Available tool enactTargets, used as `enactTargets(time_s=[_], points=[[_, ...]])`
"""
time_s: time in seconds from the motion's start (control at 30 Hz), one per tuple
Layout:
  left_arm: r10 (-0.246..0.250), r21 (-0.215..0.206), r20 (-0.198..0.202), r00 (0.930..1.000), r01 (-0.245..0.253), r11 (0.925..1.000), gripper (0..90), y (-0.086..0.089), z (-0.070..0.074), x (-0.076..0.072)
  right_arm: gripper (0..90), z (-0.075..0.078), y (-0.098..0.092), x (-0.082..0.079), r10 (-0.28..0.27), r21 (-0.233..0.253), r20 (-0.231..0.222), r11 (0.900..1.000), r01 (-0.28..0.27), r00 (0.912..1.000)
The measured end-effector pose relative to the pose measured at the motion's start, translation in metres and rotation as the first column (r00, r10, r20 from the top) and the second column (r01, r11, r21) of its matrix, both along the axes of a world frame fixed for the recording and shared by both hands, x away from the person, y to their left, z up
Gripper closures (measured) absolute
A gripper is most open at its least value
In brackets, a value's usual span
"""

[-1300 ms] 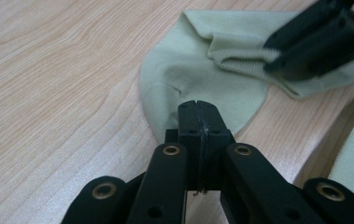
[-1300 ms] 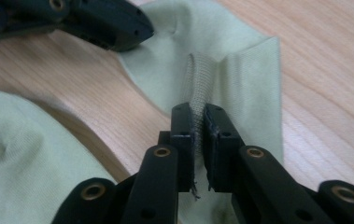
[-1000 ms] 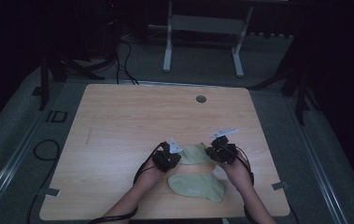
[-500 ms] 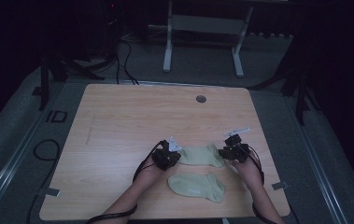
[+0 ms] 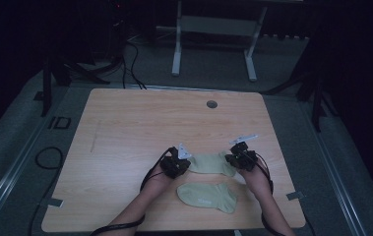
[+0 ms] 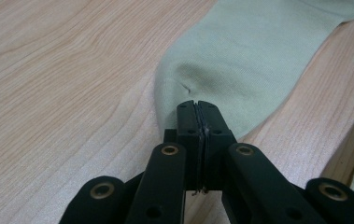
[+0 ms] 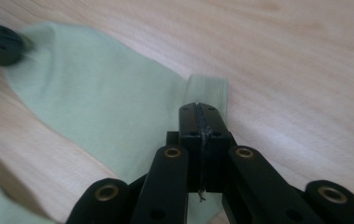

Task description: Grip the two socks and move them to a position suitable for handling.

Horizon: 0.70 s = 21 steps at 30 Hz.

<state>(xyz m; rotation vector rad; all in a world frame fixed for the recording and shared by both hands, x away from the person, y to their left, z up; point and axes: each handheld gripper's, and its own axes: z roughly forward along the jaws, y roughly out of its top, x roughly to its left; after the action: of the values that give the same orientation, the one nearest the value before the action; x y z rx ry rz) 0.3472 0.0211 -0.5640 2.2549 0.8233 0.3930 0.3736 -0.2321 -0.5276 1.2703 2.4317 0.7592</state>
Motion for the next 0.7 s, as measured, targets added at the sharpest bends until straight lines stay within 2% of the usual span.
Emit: enactTargets(time_s=[0.2,0.23,0.4,0.47,0.6,0.7], points=[[-0.003,-0.005,0.0,1.0,0.003,1.0,87.9,0.001,0.0,0.002,89.5,-0.015,-0.006,0.006,-0.042,-0.042,-0.028,0.998,0.041,0.9987],[-0.003,-0.006,0.001,1.0,0.003,1.0,87.9,0.001,0.0,0.003,89.5,-0.016,-0.011,0.006,-0.054,-0.023,-0.029,0.998,0.054,0.9981],[-0.005,0.015,-0.002,1.0,0.005,0.9999,87.8,-0.002,0.001,0.005,89.5,-0.015,-0.018,0.003,-0.068,-0.033,-0.033,0.997,0.067,0.9972],[-0.002,0.02,0.001,1.0,0.002,0.9998,87.0,-0.002,0.002,0.005,89.5,-0.016,-0.02,0.001,-0.072,-0.02,-0.034,0.997,0.072,0.9968],[0.01,0.015,-0.003,0.9999,-0.01,0.9998,85.5,-0.002,0.002,0.008,89.5,-0.017,-0.02,-0.004,-0.076,-0.028,-0.022,0.997,0.075,0.9969],[0.008,0.018,-0.007,0.9999,-0.008,0.9998,85.5,-0.002,0.002,0.008,89.5,-0.018,-0.021,-0.01,-0.08,-0.015,-0.019,0.997,0.079,0.9966]])
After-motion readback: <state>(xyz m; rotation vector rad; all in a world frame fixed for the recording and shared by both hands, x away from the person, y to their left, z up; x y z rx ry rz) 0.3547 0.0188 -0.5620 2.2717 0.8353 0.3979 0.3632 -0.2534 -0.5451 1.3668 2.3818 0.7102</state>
